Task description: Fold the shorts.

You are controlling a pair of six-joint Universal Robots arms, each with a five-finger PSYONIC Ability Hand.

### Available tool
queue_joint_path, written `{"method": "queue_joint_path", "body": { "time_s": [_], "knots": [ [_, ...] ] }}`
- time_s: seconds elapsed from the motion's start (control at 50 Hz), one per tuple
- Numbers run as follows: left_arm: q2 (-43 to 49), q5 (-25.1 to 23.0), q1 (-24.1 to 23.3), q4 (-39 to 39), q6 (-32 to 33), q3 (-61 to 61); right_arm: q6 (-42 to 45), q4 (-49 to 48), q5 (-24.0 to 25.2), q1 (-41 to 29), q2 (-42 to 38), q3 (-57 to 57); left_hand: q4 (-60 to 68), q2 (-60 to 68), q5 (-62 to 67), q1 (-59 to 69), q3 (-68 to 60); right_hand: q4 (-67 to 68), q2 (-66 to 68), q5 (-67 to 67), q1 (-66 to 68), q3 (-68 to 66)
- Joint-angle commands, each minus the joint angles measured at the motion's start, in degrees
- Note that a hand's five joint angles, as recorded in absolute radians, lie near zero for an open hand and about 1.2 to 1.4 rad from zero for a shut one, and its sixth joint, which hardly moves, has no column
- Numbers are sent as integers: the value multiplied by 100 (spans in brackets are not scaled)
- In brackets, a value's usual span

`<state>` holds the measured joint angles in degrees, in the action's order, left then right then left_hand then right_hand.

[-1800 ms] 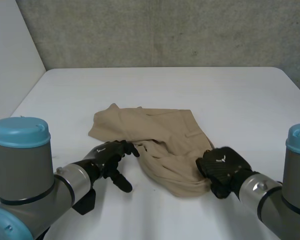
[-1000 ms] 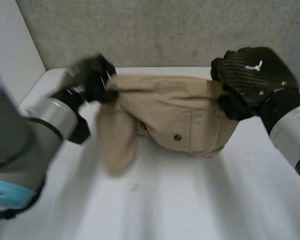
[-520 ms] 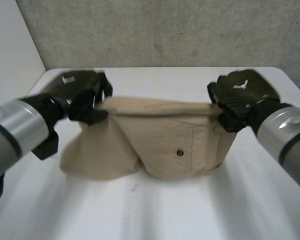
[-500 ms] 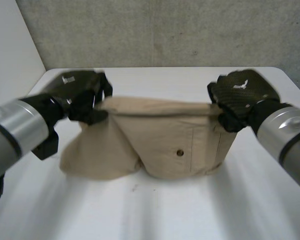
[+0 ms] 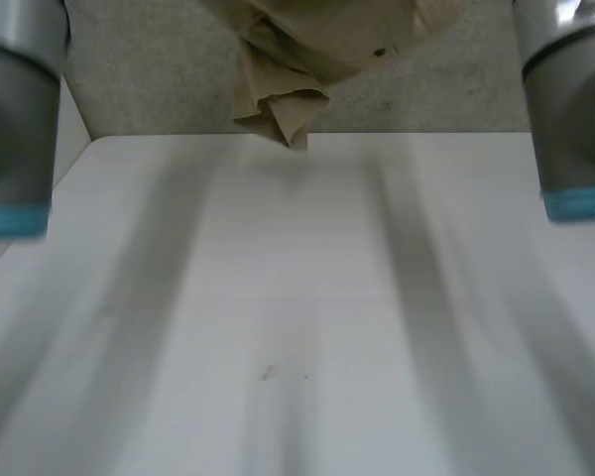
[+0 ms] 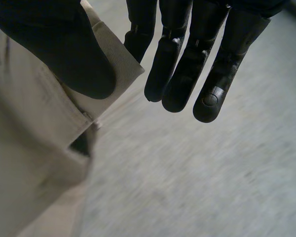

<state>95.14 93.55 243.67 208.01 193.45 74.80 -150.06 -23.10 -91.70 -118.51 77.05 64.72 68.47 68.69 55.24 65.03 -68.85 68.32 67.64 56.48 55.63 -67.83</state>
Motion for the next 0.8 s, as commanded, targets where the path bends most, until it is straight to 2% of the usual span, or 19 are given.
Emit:
{"method": "queue_joint_path", "body": {
  "time_s": [0.02, 0.12, 0.28, 0.36, 0.42, 0.5, 0.52, 0.56, 0.6, 0.72, 0.8],
  "knots": [
    [-224, -20, -117, -270, -35, 2027, -14, 1096, 152, 64, -41, 1024, 1153, 1131, 1476, 1497, -1115, 1168, 1236, 1352, 2437, -1217],
    [144, -30, -293, -208, -53, 2934, -23, 1606, 169, 64, -286, 1972, 1153, 1131, 1476, 1497, -1115, 1168, 1236, 1352, 2437, -1217],
    [1717, 67, -961, -576, -61, 3312, -23, 1801, 292, 73, -937, 3063, 1153, 1131, 1476, 1497, -1115, 1168, 1236, 1352, 2437, -1217],
    [1684, 181, -997, -1112, -79, 3330, -32, 1801, 476, 73, -903, 3353, 1153, 1131, 1476, 1497, -1115, 1168, 1236, 1352, 2437, -1217],
    [1272, 234, -997, -1517, -88, 3304, -41, 1801, 626, 108, -824, 3529, 1153, 1131, 1476, 1497, -1115, 1168, 1236, 1352, 2437, -1217],
    [691, 217, -971, -1737, -88, 3330, -41, 1809, 723, 248, -481, 3767, -758, -780, -434, -413, 796, 1168, 1236, 1352, 2437, -1217],
    [525, 217, -962, -1798, -88, 3330, -49, 1809, 741, 319, -428, 3820, -2078, -2100, -1754, -1734, 2116, 1168, 1236, 1352, 2437, -1217],
    [375, 225, -944, -1834, -79, 3330, -49, 1801, 793, 494, -358, 3951, -3799, -3821, -3475, -3454, 3836, 1168, 1236, 1352, 2437, -1217],
    [199, 217, -822, -1860, -79, 3383, -49, 1792, 837, 583, -331, 4022, -4813, -4835, -4489, -4468, 4850, 1168, 1236, 1352, 2437, -1217],
    [49, 76, -145, -1896, -35, 3506, -295, 1695, 1048, 864, -331, 4189, -4867, -4889, -4543, -4522, 4905, 1168, 1236, 1352, 2437, -1217],
    [49, -441, 347, -1905, -26, 3524, -489, 1678, 1180, 987, -331, 4198, -4817, -4839, -4493, -4472, 4855, 1168, 1236, 1352, 2437, -1217]
  ]
}}
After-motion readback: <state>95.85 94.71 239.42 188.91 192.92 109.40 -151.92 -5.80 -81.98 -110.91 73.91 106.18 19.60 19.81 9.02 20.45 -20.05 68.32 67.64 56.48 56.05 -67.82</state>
